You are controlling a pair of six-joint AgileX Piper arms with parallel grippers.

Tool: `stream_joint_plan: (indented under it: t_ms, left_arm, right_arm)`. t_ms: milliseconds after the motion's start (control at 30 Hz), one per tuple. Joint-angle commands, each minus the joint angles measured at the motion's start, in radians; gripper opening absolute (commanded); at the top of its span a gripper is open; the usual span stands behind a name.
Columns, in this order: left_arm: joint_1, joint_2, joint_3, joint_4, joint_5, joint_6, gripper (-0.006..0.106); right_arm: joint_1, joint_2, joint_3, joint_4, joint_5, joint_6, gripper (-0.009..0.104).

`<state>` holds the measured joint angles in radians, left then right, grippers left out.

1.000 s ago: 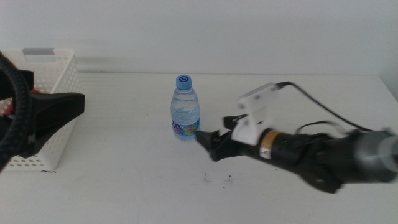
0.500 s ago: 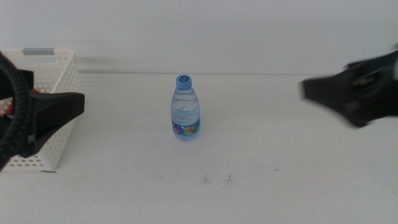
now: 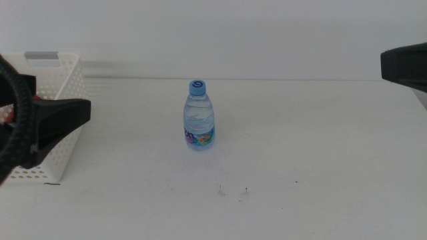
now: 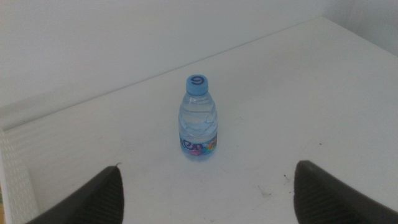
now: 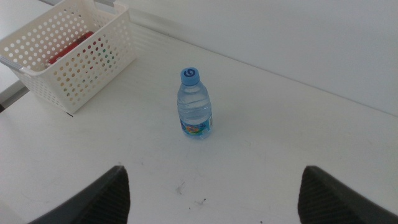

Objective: Use arms to grab the bottles and put them into the dustbin to the left of the table.

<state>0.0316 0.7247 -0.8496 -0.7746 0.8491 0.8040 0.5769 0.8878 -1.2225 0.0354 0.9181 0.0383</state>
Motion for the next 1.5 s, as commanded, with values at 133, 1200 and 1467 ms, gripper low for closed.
stream_joint_plan:
  t_ms: [133,1200,1467]
  left_arm:
    - [-0.003,-0.004,-0.005,-0.045,-0.025,-0.030,0.094]
    - [-0.650,0.091,0.679,0.643,-1.260,-0.786,0.094]
    - [-0.650,0.196,0.679,0.763,-1.311,-0.777,0.094]
  right_arm:
    - [0.002,-0.001,-0.008,-0.004,0.003,-0.008,0.091]
    - [0.002,-0.001,-0.008,-0.006,0.001,-0.008,0.091]
    - [0.002,-0.001,-0.008,-0.006,0.001,-0.008,0.091]
